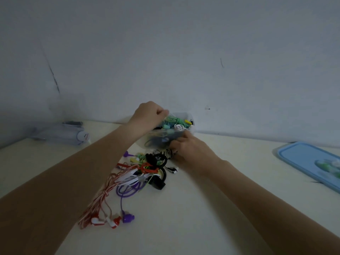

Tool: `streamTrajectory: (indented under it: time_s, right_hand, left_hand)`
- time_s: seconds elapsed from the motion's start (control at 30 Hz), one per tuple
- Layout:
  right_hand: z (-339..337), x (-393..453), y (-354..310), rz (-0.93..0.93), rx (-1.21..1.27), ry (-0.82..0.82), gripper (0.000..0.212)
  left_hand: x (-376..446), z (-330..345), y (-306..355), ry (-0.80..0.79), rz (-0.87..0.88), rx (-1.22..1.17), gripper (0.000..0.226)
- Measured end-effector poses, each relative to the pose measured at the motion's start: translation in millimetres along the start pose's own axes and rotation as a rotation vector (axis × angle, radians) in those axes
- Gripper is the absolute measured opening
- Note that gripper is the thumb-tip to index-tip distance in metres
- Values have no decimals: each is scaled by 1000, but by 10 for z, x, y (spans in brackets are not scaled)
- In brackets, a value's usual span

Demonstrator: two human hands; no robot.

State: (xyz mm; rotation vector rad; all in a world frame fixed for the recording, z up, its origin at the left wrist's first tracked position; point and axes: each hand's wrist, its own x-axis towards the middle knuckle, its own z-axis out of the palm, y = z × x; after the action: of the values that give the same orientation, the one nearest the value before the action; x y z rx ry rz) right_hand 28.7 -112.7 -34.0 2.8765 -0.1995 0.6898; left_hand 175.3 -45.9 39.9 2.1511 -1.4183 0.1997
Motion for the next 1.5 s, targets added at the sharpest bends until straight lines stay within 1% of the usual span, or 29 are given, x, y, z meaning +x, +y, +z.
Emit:
streamTrajectory:
  time_s: [0.07,0.1,0.13,0.17,0.23,0.3,0.33,0.4,0.5,0.6,0.63,0.7,0.77,0.83,0.9,0.93,1.0,1.07,1.1,1.2,1.23,1.27,1.3,1.37,1.4,1.43,1.47,1.5]
  right_hand:
    - [-76,6,-74,78,-75,32,19]
    - [-117,-3,-100,123,-62,6,24]
    - [-170,-25,-104,183,-33,0,29]
    - [-241,-54,-90,239,-22,20,33]
    - [-428,-116,-57,294,-38,50,35]
    - [-598,-212,20,316,-5,61,38]
    - [-711,-302,70,321,7,76,38]
    - [-910,-469,161,315,12,102,32]
    - [-1138,-734,295,331,-2,135,12]
    - [-1283,-1039,444,388,13,116,14]
    - [-1290,-1112,491,410,33,114,15]
    - [-1309,-1241,572,469,133,140,18]
    - [-1341,-1341,646,560,271,139,21]
    - [-1357,-1383,694,648,409,78,23]
    - [-1349,-1418,714,707,518,48,31]
    - [-1339,-1428,713,732,570,54,33]
    - [-1302,-1450,705,778,655,70,33]
    - [-1264,-1444,686,817,717,55,33]
    - [-1255,-1443,684,843,751,43,33]
    - [-1215,-1424,669,935,857,1,31]
    - [-1200,-1426,675,962,880,-8,32]
    - [-1178,-1426,687,982,901,-15,33]
    - [-1156,-1439,698,1000,914,-21,34]
    - [-1121,-1446,701,1024,898,-45,35]
    - [-1119,-1455,701,1027,883,-55,36]
    - [-1130,-1474,710,1028,872,-57,36]
    - [-1156,-1492,722,1027,866,-48,36]
    - [-1195,-1518,744,1033,854,-24,34]
  left_hand:
    - [-86,-145,130,99,41,42,23]
    - [-138,-207,216,120,76,27,23]
    - [-186,-246,305,98,108,-17,23]
    - [-245,-259,398,35,134,-68,23]
    - [-356,-195,585,-125,158,-134,27]
    - [-438,-116,769,-229,123,-182,37]
    - [-465,-87,881,-271,91,-244,44]
    - [-484,-38,1030,-352,-9,-429,58]
    - [-521,106,1172,-419,-125,-722,63]
    - [-632,321,1385,-507,-172,-1002,61]
    - [-666,375,1440,-544,-195,-1049,62]
    - [-743,459,1550,-613,-209,-998,59]
    - [-797,535,1636,-619,-141,-766,55]
    - [-805,589,1633,-575,-92,-565,51]
    - [-783,606,1575,-540,-104,-538,46]
    - [-772,602,1529,-526,-96,-540,40]
    - [-768,601,1449,-512,-34,-520,23]
    - [-784,590,1382,-492,9,-469,14]
    - [-787,580,1364,-486,22,-406,15]
    - [-779,526,1317,-502,43,-97,26]
    - [-774,518,1337,-502,40,-55,29]
    - [-774,518,1380,-474,41,-49,30]
    - [-783,532,1442,-409,58,-63,29]
    - [-814,563,1565,-206,161,-143,25]
    - [-834,588,1631,-153,229,-209,26]
    - [-855,615,1693,-183,298,-269,30]
    - [-888,637,1741,-288,360,-307,34]
    - [-928,663,1783,-436,409,-311,36]
